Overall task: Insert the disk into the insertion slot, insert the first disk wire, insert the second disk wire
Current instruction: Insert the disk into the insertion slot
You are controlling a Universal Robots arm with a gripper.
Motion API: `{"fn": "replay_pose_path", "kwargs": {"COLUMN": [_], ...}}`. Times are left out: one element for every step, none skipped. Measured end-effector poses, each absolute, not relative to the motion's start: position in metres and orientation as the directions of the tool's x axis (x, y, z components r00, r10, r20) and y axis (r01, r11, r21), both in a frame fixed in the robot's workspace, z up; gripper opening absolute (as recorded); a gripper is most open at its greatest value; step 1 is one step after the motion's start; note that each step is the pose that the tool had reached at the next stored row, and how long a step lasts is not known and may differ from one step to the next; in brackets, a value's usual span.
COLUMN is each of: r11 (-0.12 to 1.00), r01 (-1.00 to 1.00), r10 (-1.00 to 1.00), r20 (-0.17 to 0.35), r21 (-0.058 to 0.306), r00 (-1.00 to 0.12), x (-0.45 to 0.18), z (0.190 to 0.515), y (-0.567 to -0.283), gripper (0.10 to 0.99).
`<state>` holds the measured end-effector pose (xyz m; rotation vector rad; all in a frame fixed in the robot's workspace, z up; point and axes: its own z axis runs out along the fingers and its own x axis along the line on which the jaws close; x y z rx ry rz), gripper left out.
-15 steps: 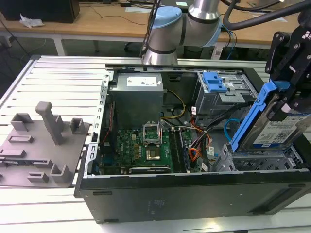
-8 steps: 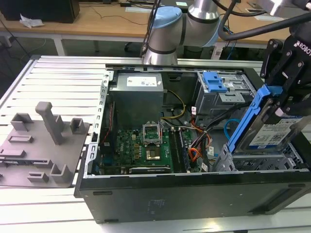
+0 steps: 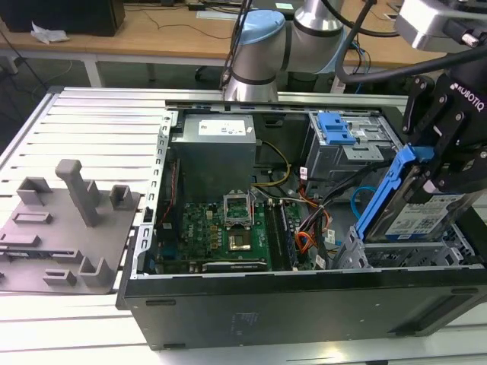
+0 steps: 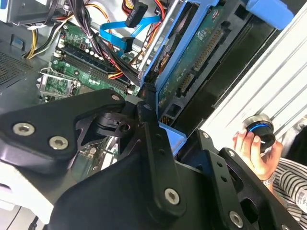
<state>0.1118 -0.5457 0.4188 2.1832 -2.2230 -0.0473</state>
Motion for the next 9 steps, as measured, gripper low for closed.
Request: {"fn": "replay_pose_path", "kwargs": {"r11": [0.018,0.018,0.018,0.018,0.018,0.018,0.018,0.018,0.018], "r01": [-0.999,-0.999,-0.999,-0.999,-0.999,-0.999,-0.999,-0.999,-0.999], "r10": [-1.0,-1.0,-1.0,-1.0,-1.0,-1.0,-1.0,-1.0,-1.0], "r20": [-0.003,-0.003,-0.003,-0.003,-0.003,-0.003,-0.003,-0.003,-0.003], "r21": [0.039,0.039,0.039,0.039,0.039,0.039,0.039,0.039,0.039], "r00": [-0.018,-0.018,-0.018,-0.018,-0.018,-0.018,-0.018,-0.018,-0.018], "x": [0.112,0.112,0.112,0.112,0.112,0.112,0.112,0.112,0.112], "z": [0.418,0.417,0.416,0.416,0.414,0.412,0.411,0.41,0.407], "y": [-0.546,-0.546,-0.546,-0.546,-0.546,-0.546,-0.546,-0.546,-0.546], "gripper": [0.369,0.369,0.369,0.369,0.369,0.369,0.369,0.369,0.369]}}
